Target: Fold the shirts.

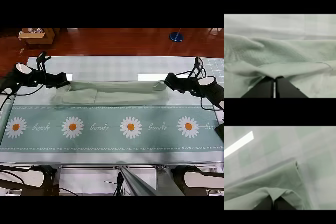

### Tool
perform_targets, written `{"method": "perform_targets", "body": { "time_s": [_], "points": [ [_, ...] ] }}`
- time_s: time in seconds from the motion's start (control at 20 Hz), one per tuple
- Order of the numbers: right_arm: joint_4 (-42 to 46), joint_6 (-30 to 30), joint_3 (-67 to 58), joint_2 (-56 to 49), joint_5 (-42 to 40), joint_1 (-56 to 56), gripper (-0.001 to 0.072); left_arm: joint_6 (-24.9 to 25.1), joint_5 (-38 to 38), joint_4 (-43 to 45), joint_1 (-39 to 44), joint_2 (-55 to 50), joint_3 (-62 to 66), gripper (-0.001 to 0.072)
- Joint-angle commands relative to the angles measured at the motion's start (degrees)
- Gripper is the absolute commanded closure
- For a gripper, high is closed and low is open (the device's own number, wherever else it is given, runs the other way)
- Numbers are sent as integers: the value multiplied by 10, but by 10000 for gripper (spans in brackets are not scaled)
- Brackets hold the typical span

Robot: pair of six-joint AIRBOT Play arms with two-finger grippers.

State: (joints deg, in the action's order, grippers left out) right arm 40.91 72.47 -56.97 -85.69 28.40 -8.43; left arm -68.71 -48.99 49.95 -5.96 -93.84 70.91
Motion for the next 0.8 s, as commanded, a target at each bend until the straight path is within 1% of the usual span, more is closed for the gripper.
{"method": "perform_targets", "body": {
  "time_s": [0.0,0.05,0.1,0.15,0.25,0.3,0.4,0.45,0.5,0.6,0.65,0.75],
  "points": [
    [4,-7,-3,-16,-21,-1,322,1,-1,2,-8,-19,4,426],
    [11,-23,-3,-9,-16,-7,226,1,-6,2,-17,-15,5,238],
    [35,-24,-3,3,-2,-16,226,1,-25,2,-32,-11,10,75],
    [62,-20,-3,16,16,-28,226,2,-57,2,-49,-8,17,34],
    [118,9,-3,37,70,-56,226,1,-136,2,-85,-4,33,35],
    [137,29,-3,41,113,-72,223,1,-168,2,-99,-2,36,36],
    [146,33,-3,35,201,-101,211,1,-212,2,-115,1,36,36],
    [145,33,-3,28,229,-111,158,1,-227,2,-116,2,36,37],
    [141,33,-3,21,252,-118,157,1,-238,1,-116,2,36,36],
    [127,33,-3,4,269,-122,121,1,-248,1,-111,2,36,37],
    [115,33,-3,-6,269,-122,121,1,-248,1,-108,2,36,36],
    [54,27,-3,-28,261,-119,121,2,-248,-1,-102,2,36,37]
  ]
}}
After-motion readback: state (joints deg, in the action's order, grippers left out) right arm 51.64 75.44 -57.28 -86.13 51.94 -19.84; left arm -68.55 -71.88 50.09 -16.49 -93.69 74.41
